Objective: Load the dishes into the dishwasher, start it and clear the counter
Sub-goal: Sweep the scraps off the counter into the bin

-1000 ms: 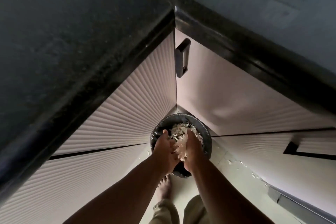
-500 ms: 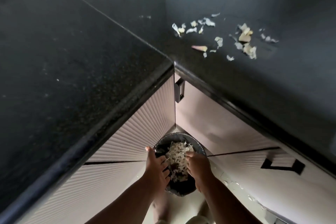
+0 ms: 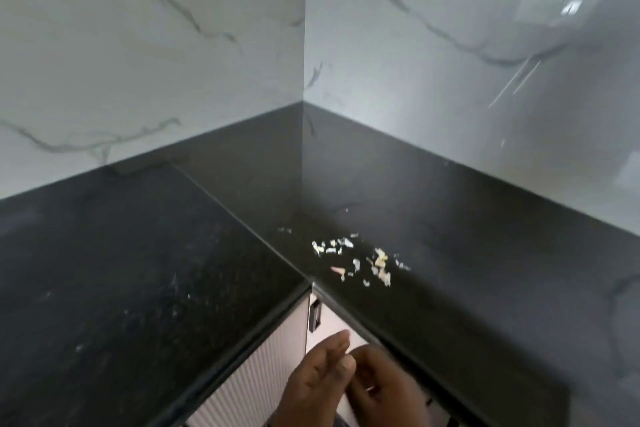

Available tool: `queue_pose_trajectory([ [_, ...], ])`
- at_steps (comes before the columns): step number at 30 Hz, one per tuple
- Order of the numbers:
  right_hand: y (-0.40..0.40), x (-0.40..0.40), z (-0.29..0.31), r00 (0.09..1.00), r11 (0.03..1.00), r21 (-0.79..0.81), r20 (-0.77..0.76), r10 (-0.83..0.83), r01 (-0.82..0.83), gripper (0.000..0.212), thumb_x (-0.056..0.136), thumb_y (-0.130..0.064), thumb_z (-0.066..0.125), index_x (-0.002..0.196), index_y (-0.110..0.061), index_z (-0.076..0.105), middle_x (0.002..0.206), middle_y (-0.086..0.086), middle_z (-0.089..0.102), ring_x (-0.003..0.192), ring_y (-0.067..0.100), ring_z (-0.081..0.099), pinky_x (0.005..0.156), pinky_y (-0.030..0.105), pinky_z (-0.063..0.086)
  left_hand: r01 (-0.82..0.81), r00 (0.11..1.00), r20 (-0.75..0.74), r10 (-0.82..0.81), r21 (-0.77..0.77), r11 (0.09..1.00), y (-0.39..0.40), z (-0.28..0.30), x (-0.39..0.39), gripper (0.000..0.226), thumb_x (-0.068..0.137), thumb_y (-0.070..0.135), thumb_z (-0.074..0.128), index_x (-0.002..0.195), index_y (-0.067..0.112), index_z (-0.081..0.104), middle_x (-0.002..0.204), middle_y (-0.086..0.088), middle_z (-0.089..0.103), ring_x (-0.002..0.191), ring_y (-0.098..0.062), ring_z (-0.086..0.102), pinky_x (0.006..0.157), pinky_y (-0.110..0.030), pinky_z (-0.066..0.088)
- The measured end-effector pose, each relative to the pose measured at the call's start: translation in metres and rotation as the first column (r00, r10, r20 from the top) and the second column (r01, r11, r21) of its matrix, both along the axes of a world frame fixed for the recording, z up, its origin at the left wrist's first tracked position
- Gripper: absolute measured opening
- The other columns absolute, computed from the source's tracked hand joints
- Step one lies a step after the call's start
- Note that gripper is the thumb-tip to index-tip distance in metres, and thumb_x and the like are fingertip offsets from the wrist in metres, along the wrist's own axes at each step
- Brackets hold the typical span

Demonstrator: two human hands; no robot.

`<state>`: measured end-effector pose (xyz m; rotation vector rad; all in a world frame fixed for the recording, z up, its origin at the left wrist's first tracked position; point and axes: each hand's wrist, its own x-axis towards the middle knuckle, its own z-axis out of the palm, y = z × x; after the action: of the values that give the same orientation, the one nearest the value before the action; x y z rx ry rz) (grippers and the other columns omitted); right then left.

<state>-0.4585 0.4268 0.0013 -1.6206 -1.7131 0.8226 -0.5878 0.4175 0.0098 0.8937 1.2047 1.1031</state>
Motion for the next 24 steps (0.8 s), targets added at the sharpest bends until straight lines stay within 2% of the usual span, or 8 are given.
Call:
queue_pose_trajectory([
  [5, 0.034, 0.045, 0.054, 0.939, 0.943, 0.313, 0.277, -0.203, 0.111, 0.024, 0.081, -0.045, 0.071, 0.101, -0.046, 0.057, 0.115, -0.014, 0.058, 0.114, 0.013, 0.057, 0.092, 0.027, 0.044, 0.051, 0.931, -0.349, 0.105, 0.410, 0.911, 0.059, 0.046, -0.022, 0.040, 0.093, 0.052, 0.051, 0.126, 0.032, 0.059, 0.140, 0.013, 0.053, 0.135, -0.004, 0.043, 0.112, -0.022, 0.032],
  [10, 0.059, 0.069, 0.042, 0.784, 0.989, -0.004, 0.611, -0.112, 0.145, 0.122, 0.065, -0.095, 0.031, 0.154, -0.023, -0.010, 0.161, -0.002, -0.018, 0.148, 0.017, -0.015, 0.121, 0.038, -0.004, 0.319, 0.115, -0.992, 0.041, 0.076, 0.945, 0.126, 0.020, -0.048, 0.112, 0.072, 0.090, 0.001, 0.152, 0.013, -0.016, 0.161, -0.008, -0.018, 0.146, -0.022, -0.022, 0.115, -0.037, -0.019],
  [17, 0.059, 0.068, 0.044, 0.897, 0.995, 0.073, 0.432, -0.092, 0.067, 0.123, 0.073, -0.090, 0.020, 0.152, 0.000, -0.003, 0.162, 0.015, -0.007, 0.149, 0.024, -0.010, 0.119, 0.036, -0.005, 0.373, 0.063, -0.992, -0.114, -0.083, 0.924, 0.162, 0.001, -0.023, 0.129, 0.058, 0.096, -0.006, 0.151, 0.007, -0.016, 0.161, -0.009, -0.018, 0.146, -0.020, -0.022, 0.116, -0.036, -0.016],
  [18, 0.057, 0.072, 0.040, 0.857, 0.995, 0.096, 0.511, -0.065, 0.018, 0.163, 0.027, -0.098, 0.010, 0.148, 0.011, 0.009, 0.159, 0.025, 0.007, 0.149, 0.023, -0.002, 0.118, 0.033, 0.001, 0.393, 0.073, -0.990, -0.117, -0.079, 0.916, 0.164, 0.000, -0.013, 0.130, 0.058, 0.096, -0.006, 0.151, 0.007, -0.016, 0.161, -0.008, -0.018, 0.146, -0.020, -0.022, 0.117, -0.036, -0.015],
  [19, 0.058, 0.079, 0.028, 0.882, 0.963, 0.264, 0.441, -0.168, 0.052, 0.083, 0.061, 0.012, 0.012, 0.143, 0.018, 0.018, 0.156, 0.030, 0.017, 0.146, 0.013, 0.002, 0.117, 0.031, 0.006, 0.418, 0.086, -0.989, -0.124, -0.077, 0.905, 0.165, 0.000, -0.002, 0.129, 0.059, 0.097, -0.005, 0.151, 0.007, -0.016, 0.161, -0.008, -0.018, 0.146, -0.019, -0.022, 0.117, -0.035, -0.015],
  [20, 0.064, 0.073, 0.026, 0.848, 0.912, 0.401, 0.451, -0.280, 0.088, 0.059, 0.100, -0.023, 0.019, 0.145, 0.015, 0.017, 0.157, 0.026, 0.015, 0.149, 0.022, 0.014, 0.117, 0.028, 0.009, 0.444, 0.098, -0.987, -0.131, -0.075, 0.893, 0.166, 0.001, 0.010, 0.127, 0.062, 0.096, -0.002, 0.151, 0.007, -0.016, 0.161, -0.008, -0.018, 0.146, -0.019, -0.022, 0.117, -0.035, -0.015],
  [23, 0.068, 0.067, 0.031, 0.908, 0.834, 0.549, 0.375, -0.186, -0.056, 0.061, 0.094, -0.027, 0.017, 0.155, -0.023, 0.010, 0.155, 0.010, 0.027, 0.145, 0.002, 0.017, 0.114, 0.021, 0.014, 0.484, 0.187, -0.971, -0.152, -0.044, 0.874, 0.163, 0.006, 0.042, 0.110, 0.080, 0.086, 0.017, 0.153, 0.008, -0.010, 0.163, -0.006, -0.010, 0.148, -0.015, -0.015, 0.118, -0.030, -0.012],
  [24, 0.076, 0.069, 0.039, 0.950, 0.814, 0.579, 0.278, -0.142, -0.048, 0.032, 0.084, -0.029, 0.012, 0.099, -0.024, 0.040, 0.149, -0.001, 0.034, 0.139, -0.016, 0.011, 0.111, 0.020, 0.017, 0.483, 0.275, -0.947, -0.163, -0.011, 0.876, 0.160, 0.008, 0.050, 0.103, 0.085, 0.080, 0.024, 0.155, 0.010, -0.004, 0.164, -0.004, -0.004, 0.149, -0.014, -0.010, 0.118, -0.028, -0.010],
])
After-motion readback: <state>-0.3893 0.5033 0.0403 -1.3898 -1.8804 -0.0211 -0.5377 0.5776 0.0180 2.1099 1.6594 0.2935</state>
